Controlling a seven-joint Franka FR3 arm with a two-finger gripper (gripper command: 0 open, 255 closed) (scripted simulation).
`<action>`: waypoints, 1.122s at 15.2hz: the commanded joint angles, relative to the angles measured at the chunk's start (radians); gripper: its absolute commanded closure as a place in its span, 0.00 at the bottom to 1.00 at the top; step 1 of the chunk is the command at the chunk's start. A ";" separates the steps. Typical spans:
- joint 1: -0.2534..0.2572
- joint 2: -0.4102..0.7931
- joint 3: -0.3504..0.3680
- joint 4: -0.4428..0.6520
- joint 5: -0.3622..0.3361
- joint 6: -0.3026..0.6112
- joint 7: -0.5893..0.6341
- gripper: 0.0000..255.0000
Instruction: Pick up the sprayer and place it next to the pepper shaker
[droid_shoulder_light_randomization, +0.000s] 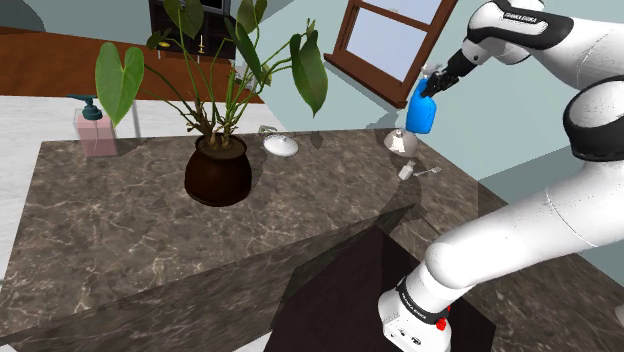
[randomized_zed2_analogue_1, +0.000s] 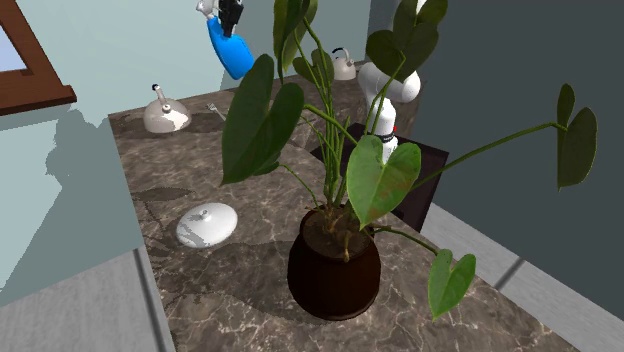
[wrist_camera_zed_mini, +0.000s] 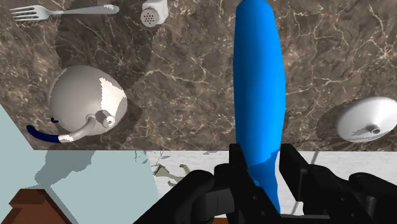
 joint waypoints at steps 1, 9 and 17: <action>-0.005 0.033 -0.048 0.035 0.026 -0.011 -0.062 1.00; -0.023 0.161 -0.179 0.125 0.135 -0.024 -0.236 1.00; -0.025 0.146 -0.176 0.005 0.133 0.082 -0.255 1.00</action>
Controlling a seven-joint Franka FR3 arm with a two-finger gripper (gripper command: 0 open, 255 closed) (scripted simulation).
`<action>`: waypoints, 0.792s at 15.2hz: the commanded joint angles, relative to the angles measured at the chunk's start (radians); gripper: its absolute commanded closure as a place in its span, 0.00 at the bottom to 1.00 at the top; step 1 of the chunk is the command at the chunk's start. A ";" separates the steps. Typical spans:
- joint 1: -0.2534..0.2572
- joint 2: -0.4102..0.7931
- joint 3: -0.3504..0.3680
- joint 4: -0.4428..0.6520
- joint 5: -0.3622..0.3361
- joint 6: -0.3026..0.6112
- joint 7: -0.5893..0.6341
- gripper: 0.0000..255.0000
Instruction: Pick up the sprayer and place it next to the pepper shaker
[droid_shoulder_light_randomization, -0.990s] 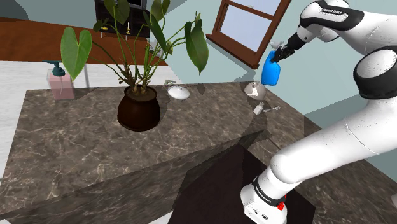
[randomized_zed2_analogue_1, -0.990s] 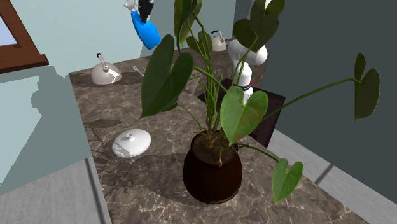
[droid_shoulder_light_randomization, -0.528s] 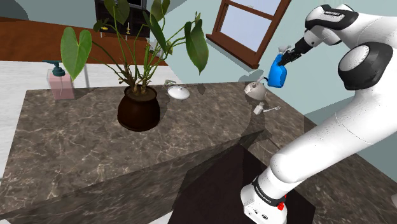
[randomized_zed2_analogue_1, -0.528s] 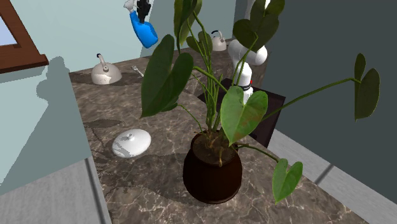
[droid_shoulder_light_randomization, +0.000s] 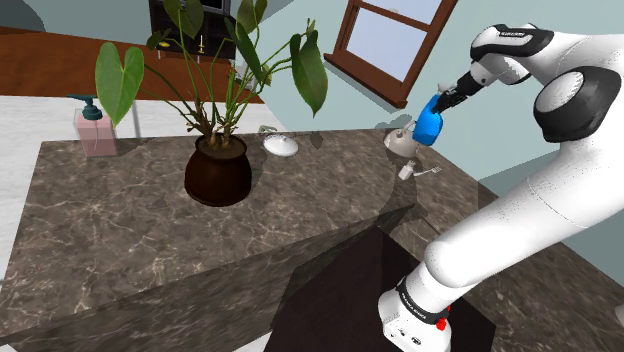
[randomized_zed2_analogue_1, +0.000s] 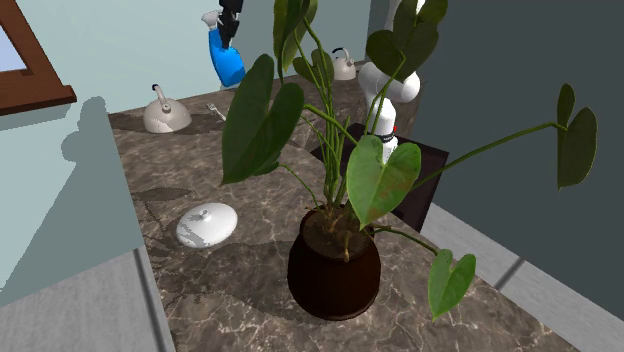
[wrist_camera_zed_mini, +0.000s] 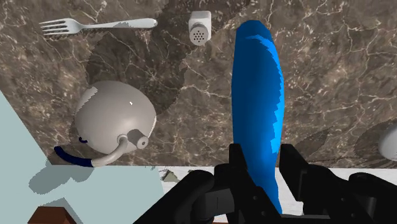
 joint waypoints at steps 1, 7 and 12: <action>0.000 -0.005 0.003 -0.035 -0.001 0.032 -0.003 1.00; 0.000 -0.002 -0.002 -0.112 0.011 0.109 -0.025 1.00; 0.002 0.008 -0.008 -0.169 0.028 0.171 -0.049 1.00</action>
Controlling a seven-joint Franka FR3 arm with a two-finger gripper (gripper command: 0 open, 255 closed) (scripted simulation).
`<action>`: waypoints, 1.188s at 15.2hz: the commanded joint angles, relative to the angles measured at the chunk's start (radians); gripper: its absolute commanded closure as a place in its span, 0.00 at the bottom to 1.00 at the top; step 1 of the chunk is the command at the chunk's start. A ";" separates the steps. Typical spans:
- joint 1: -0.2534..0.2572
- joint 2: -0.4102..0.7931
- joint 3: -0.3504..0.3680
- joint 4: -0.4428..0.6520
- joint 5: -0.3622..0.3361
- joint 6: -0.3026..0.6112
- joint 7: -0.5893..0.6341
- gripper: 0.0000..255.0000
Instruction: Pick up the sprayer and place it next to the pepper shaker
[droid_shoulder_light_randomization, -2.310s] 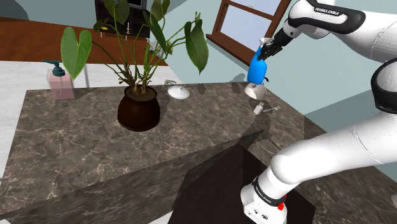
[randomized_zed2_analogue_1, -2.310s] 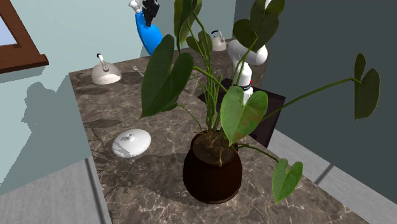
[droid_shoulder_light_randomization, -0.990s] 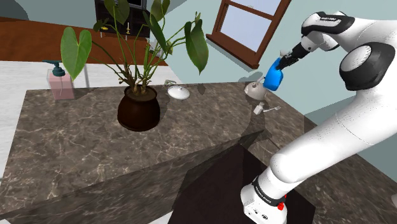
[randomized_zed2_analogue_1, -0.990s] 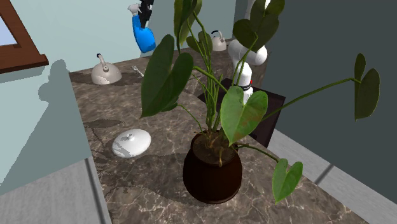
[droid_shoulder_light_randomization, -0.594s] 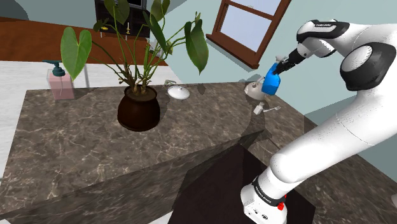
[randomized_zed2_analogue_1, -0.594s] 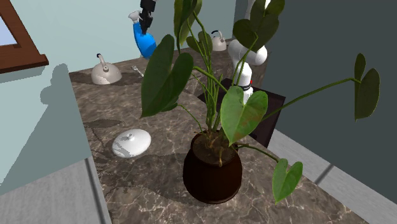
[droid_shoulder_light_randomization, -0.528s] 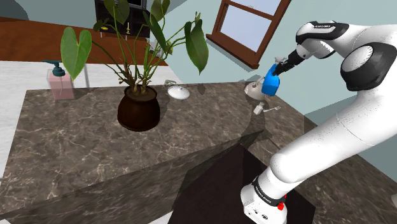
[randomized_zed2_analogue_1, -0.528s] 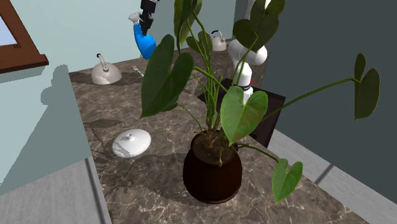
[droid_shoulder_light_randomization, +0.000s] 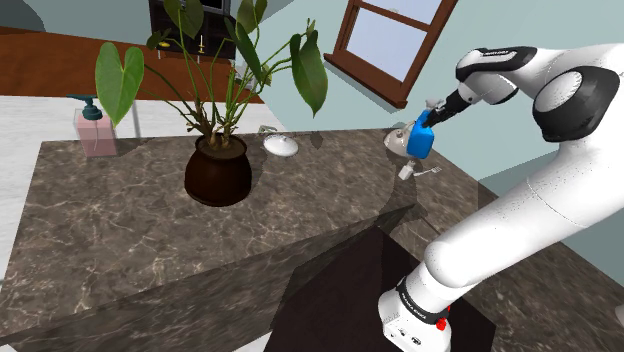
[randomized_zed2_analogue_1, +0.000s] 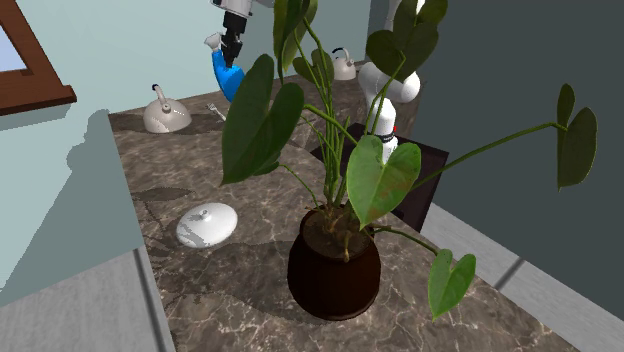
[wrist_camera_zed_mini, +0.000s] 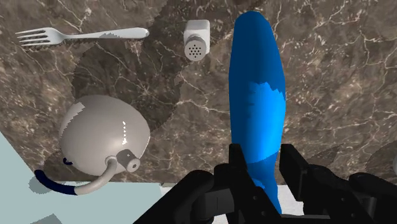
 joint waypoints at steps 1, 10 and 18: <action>0.001 0.006 -0.003 -0.022 0.010 0.026 -0.011 1.00; 0.008 0.046 -0.019 -0.108 0.068 0.133 -0.073 1.00; 0.016 0.101 -0.032 -0.168 0.152 0.221 -0.151 1.00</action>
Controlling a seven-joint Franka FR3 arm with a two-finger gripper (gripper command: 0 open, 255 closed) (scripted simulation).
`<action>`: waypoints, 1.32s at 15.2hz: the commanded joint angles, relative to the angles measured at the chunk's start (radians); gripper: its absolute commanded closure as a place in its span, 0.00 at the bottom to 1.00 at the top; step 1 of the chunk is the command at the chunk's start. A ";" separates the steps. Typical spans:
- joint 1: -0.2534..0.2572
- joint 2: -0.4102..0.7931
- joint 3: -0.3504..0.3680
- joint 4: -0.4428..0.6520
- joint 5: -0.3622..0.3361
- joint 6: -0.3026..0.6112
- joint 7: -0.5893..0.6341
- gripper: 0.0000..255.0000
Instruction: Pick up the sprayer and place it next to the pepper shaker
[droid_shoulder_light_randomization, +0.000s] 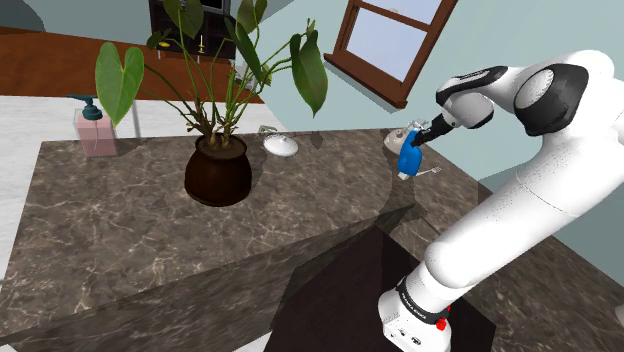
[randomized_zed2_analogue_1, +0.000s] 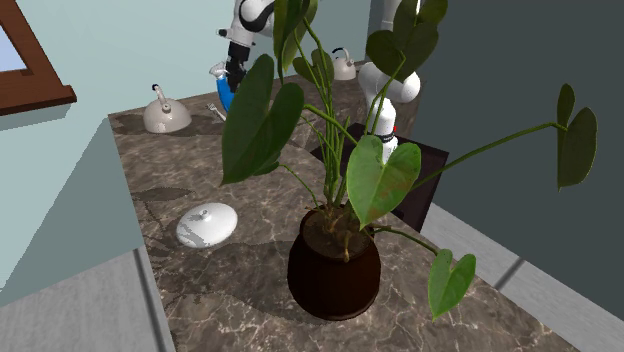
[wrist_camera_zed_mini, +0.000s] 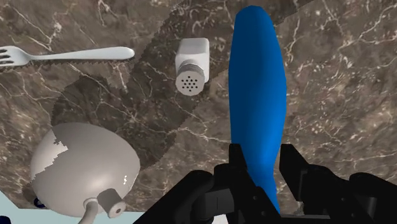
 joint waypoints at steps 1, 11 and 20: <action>0.002 0.015 -0.002 -0.016 0.026 0.024 -0.023 1.00; 0.000 0.115 0.001 -0.063 0.189 0.113 -0.162 1.00; -0.016 0.183 0.021 -0.077 0.305 0.152 -0.256 1.00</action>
